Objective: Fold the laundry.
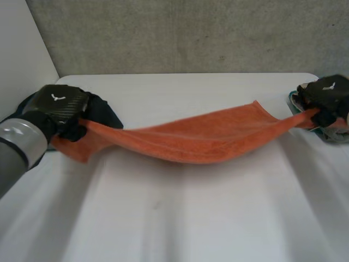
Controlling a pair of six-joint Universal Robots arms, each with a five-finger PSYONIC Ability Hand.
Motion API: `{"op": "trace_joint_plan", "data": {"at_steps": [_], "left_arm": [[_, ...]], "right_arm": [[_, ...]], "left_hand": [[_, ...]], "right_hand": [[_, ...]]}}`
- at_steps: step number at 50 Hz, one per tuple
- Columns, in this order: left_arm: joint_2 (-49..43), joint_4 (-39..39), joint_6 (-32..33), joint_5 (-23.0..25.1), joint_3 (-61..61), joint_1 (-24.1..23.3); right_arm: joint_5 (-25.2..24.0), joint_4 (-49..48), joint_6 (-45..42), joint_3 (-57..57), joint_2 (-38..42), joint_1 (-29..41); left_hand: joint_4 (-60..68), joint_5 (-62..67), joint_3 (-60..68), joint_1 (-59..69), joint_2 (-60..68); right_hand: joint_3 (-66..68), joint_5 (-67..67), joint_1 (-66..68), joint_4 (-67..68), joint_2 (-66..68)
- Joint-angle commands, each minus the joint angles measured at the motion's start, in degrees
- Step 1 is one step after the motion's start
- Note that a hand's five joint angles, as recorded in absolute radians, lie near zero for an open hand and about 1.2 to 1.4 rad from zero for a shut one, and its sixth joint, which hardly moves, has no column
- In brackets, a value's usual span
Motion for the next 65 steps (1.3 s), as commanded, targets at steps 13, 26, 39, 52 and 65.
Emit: {"op": "trace_joint_plan", "data": {"at_steps": [13, 26, 39, 52, 65], "left_arm": [[-36.3, 0.6, 6.4, -8.4, 21.7, -0.4], [-16.2, 6.5, 3.7, -8.8, 0.0, -2.3], [-14.9, 15.1, 13.9, -5.9, -14.1, -2.7], [-24.8, 17.8, 16.1, -6.1, -6.5, -1.8], [-23.9, 18.9, 14.2, -4.4, -4.5, -2.3]], "right_arm": [[11.9, -5.3, 3.1, -9.2, 19.8, 8.9], [12.0, -12.5, 4.3, -1.4, 17.1, 10.8], [12.0, -12.5, 3.3, -0.9, 16.7, 11.0], [12.0, -12.8, 2.8, 0.6, 16.4, 11.2], [12.0, -12.8, 2.7, 0.6, 16.5, 10.2]], "left_hand": [[-8.1, -5.4, -7.5, -6.1, -7.9], [-50.3, -47.6, -49.7, -48.4, -50.1], [-36.3, -33.6, -35.7, -34.4, -36.1], [-35.1, -32.4, -34.6, -33.2, -34.9], [2.2, 4.9, 2.8, 4.1, 2.4]], "right_hand": [[11.8, 12.0, 16.3, 11.3, 12.2], [11.8, 12.0, 16.3, 11.3, 12.2], [11.8, 12.0, 16.3, 11.3, 12.2], [11.8, 12.0, 16.3, 11.3, 12.2], [11.8, 12.0, 16.3, 11.3, 12.2]]}}
